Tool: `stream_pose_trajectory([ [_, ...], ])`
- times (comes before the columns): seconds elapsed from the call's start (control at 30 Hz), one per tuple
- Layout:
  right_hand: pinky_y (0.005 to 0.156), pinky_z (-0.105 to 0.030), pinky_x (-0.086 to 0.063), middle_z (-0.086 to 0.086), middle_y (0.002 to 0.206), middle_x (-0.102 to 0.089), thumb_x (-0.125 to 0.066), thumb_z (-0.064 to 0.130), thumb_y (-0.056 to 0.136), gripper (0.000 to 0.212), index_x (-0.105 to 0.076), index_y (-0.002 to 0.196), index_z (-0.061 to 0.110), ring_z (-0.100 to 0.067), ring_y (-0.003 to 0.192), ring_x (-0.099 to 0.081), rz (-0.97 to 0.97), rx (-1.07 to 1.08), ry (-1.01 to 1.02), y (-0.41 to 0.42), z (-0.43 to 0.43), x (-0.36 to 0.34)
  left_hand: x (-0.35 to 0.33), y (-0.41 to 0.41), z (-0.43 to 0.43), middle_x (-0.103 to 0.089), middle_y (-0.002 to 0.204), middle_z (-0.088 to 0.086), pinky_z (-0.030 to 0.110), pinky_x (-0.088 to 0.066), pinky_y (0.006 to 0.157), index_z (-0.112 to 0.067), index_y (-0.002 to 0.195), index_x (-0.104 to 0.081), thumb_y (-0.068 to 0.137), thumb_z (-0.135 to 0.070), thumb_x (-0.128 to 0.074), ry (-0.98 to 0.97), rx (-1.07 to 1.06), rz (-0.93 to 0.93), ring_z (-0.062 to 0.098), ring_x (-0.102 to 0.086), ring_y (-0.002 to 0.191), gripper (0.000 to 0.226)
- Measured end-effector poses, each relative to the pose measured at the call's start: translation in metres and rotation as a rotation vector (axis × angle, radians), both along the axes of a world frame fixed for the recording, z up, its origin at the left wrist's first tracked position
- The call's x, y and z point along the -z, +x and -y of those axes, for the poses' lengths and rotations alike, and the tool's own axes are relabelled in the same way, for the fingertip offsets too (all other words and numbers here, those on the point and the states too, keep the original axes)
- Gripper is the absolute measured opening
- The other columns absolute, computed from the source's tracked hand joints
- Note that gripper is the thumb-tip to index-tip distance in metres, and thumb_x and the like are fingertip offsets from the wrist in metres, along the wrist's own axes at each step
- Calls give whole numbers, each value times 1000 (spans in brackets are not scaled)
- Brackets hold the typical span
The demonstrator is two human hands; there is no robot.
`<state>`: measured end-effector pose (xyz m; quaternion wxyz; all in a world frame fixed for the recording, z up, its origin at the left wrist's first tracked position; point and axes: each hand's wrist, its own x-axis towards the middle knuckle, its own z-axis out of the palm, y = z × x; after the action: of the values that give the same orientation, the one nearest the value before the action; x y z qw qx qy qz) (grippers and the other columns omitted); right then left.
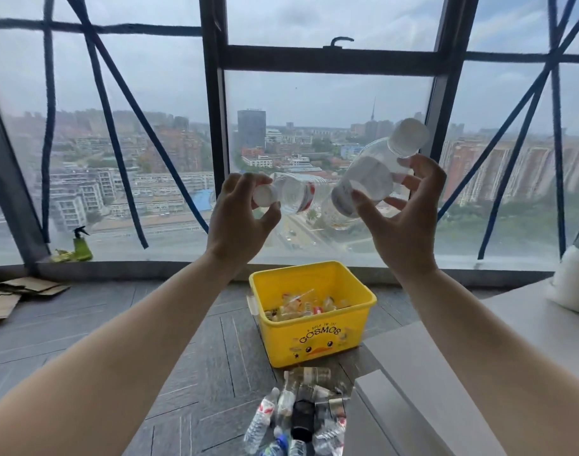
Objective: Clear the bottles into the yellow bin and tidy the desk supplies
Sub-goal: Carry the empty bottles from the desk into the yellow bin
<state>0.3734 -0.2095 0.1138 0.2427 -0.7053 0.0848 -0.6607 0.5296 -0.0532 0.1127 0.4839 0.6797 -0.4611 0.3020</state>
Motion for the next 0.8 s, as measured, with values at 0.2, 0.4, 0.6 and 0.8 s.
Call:
stream_pose_trajectory([
  [0.2,83,-27,-57,-9,136,-42,-74,44,75,80,-32,133,9,-14,118,-52,29,38,-26,30,34,-22,-17,32,38,-55,115,14,6,-39,68,-7,116,-57,81,-18,-72,-25,-23,30,14,-52,89,40],
  [0.4,87,-29,-55,-10,138,-40,-73,44,75,81,-32,135,10,-17,121,-51,25,36,28,98,102,-17,-18,105,113,-54,120,13,30,-57,76,-11,120,-56,83,-16,-70,24,-30,68,26,-59,99,39],
  [0.6,102,-44,-38,-14,159,6,-57,36,92,99,22,148,15,-37,137,-31,-1037,218,662,167,204,72,40,175,194,11,158,12,46,-18,115,-16,151,1,92,0,-45,971,-289,-364,37,-4,145,77],
  [0.8,96,-42,-44,-16,150,-24,-62,31,87,84,-9,148,7,-36,124,-46,-1184,228,687,151,219,157,119,187,200,8,159,10,38,-27,114,-22,151,-14,89,-27,-61,1106,-201,-399,31,-13,145,78],
])
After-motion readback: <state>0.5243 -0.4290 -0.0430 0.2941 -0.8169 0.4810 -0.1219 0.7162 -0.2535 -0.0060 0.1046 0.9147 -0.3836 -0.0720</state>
